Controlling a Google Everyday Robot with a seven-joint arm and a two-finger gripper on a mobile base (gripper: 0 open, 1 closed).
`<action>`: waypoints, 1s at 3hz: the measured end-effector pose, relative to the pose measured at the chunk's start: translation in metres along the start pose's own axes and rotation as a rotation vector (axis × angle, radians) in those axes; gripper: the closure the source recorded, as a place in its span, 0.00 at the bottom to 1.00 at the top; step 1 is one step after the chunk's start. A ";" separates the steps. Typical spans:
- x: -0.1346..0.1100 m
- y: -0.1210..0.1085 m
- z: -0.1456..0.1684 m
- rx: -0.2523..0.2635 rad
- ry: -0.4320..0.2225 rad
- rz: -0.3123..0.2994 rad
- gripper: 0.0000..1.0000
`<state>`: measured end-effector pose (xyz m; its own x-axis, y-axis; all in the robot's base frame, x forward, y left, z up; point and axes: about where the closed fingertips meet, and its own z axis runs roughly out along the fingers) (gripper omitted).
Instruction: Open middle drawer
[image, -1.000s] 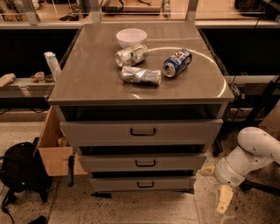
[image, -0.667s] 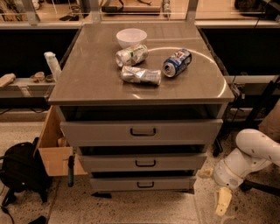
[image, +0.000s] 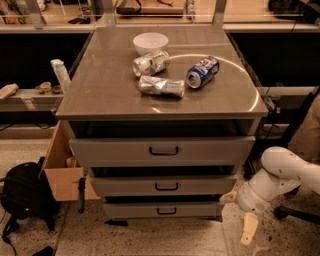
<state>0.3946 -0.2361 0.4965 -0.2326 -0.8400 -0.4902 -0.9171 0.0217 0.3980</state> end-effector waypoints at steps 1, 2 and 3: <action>-0.013 -0.018 0.011 -0.015 0.010 -0.045 0.00; -0.023 -0.021 0.013 0.038 0.040 -0.090 0.00; -0.027 -0.031 0.017 0.088 0.041 -0.100 0.00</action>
Offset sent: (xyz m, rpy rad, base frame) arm 0.0560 0.0416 -0.0024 -0.1128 -0.3785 0.0069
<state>0.4243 -0.2053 0.4841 -0.1270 -0.8617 -0.4912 -0.9602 -0.0173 0.2786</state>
